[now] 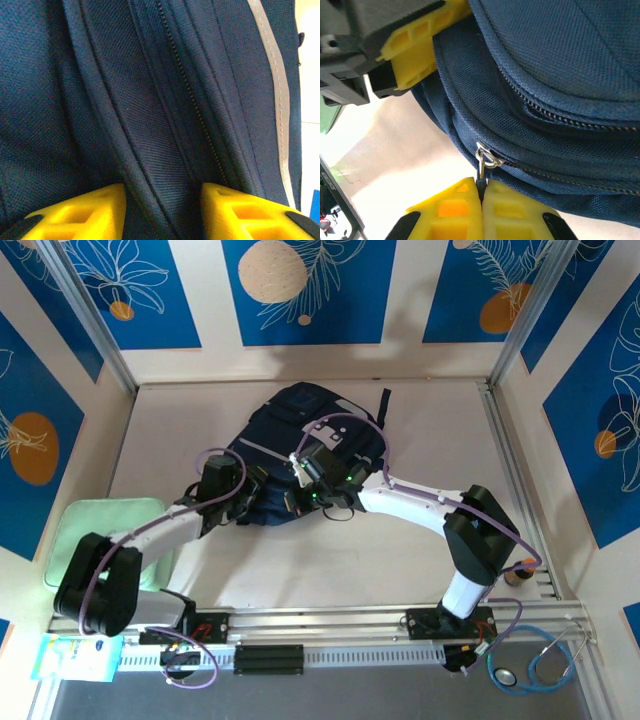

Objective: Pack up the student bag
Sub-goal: Zip the student bag at the center of the table.

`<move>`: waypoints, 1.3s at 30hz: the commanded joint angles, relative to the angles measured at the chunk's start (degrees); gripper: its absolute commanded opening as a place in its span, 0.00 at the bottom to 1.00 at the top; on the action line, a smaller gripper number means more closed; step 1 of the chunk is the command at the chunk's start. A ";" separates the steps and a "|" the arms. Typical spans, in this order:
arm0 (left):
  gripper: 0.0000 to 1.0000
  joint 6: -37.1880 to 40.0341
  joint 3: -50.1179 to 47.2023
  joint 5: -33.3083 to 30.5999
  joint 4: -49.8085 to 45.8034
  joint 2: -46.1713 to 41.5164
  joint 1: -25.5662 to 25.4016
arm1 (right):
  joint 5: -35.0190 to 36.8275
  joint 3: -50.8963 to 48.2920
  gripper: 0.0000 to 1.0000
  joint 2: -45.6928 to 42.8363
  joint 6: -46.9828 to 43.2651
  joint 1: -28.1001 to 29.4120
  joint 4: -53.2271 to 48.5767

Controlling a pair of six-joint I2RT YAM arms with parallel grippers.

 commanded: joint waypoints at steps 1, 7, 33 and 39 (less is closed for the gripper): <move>0.37 -0.12 2.31 0.80 3.86 1.56 -0.44 | -3.01 -0.66 0.00 -0.53 -2.52 1.78 0.28; 0.15 2.48 3.32 -0.19 0.91 1.25 -0.24 | 2.48 -4.56 0.00 -2.87 -4.22 0.11 -2.69; 0.02 9.92 1.32 2.84 -9.67 -6.45 -0.28 | 17.40 1.68 0.00 0.96 -1.07 -24.20 -13.33; 0.03 8.00 1.00 4.32 -7.20 -5.82 -1.75 | 9.07 -0.49 0.26 -3.42 -2.36 -25.57 -11.46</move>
